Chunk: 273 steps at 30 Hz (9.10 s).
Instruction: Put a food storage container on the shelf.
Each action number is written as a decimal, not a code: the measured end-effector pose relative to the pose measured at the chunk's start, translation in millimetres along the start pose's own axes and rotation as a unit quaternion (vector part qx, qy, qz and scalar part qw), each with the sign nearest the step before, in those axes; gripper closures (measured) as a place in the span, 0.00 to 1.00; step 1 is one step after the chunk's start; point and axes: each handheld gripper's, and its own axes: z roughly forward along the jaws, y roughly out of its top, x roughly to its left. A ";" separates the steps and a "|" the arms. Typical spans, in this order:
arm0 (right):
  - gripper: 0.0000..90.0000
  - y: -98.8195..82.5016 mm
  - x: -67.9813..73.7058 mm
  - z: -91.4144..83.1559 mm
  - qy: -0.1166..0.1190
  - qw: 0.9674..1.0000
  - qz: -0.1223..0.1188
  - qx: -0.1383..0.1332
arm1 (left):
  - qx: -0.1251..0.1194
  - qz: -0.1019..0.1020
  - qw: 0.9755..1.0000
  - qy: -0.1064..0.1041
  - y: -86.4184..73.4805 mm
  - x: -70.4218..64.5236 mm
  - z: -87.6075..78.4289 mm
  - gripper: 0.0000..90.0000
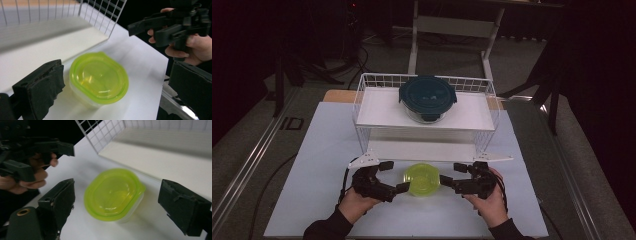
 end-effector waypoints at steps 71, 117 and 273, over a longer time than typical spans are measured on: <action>0.90 8.8 14.9 4.3 0.008 0.992 0.113 0.052 | 0.036 -0.142 0.989 0.026 15.6 -14.0 3.0 0.91; 0.90 198.3 57.7 -57.9 -0.033 0.997 0.052 -0.043 | -0.055 -0.085 0.994 0.028 204.9 -28.0 -43.2 0.91; 0.19 68.9 57.2 -13.6 -0.002 0.994 -0.078 -0.071 | -0.086 0.136 0.987 0.027 39.8 -58.2 -28.8 0.00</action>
